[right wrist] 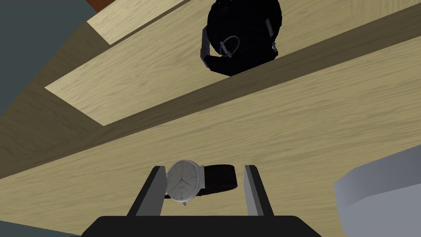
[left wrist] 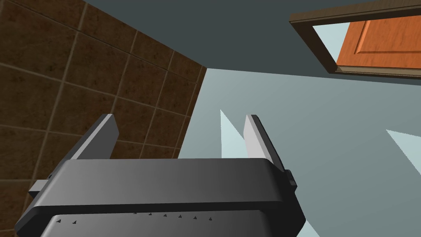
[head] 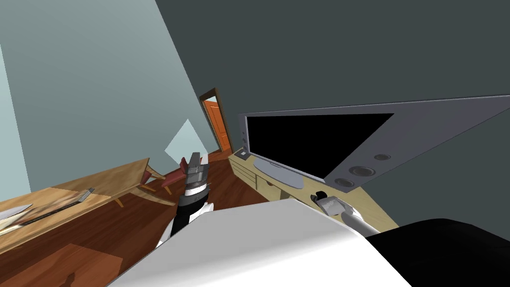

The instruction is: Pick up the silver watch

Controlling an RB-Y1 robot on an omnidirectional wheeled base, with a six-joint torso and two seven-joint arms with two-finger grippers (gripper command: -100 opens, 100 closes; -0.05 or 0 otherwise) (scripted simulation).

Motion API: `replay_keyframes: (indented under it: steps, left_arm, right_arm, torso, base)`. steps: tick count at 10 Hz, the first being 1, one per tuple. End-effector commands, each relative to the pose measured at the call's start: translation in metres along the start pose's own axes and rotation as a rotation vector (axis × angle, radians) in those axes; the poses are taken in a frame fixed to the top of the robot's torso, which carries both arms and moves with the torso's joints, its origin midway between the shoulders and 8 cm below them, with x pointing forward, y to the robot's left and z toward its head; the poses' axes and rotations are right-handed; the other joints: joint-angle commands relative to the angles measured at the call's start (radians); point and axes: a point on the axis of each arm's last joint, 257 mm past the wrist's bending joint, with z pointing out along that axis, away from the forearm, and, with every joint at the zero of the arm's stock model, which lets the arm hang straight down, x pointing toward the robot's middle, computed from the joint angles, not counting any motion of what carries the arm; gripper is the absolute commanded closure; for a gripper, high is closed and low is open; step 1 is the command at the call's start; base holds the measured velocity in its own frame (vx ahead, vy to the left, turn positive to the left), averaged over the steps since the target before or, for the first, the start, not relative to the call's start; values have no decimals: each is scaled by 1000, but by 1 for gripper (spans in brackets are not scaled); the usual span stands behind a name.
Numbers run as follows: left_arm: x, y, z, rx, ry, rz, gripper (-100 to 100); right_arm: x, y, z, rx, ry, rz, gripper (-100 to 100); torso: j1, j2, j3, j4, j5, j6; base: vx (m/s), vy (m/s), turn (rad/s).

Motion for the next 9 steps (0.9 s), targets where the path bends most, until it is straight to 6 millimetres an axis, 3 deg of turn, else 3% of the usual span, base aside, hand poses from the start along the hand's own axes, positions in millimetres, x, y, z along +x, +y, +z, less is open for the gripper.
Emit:
replay_keyframes:
  steps: [1,4,5,6,8,9]
  left_arm:
    - [0,0,0,0,0,0,0]
    - [0,0,0,0,0,0,0]
    - [0,0,0,0,0,0,0]
    - [0,0,0,0,0,0,0]
    - [0,0,0,0,0,0,0]
    - [0,0,0,0,0,0,0]
  right_arm:
    - [0,0,0,0,0,0,100]
    - [0,1,0,-1,0,1,100]
    - [0,0,0,0,0,2,0]
    - [-11,5,-6,-7,-2,-6,100]
    - [-13,7,-7,-8,-3,-6,100]
    - [-13,6,-7,-7,-2,-6,0]
  torso:
    - [0,0,0,0,0,0]
    - [-1,0,0,0,0,0]
    - [-1,0,0,0,0,0]
    - [-1,0,0,0,0,0]
    - [4,2,1,0,1,0]
    - [2,2,1,0,0,0]
  base:
    - [0,0,0]
    - [0,0,0]
    - [0,0,0]
    - [-22,45,-61]
    - [-19,51,-47]
    - [-3,6,-1]
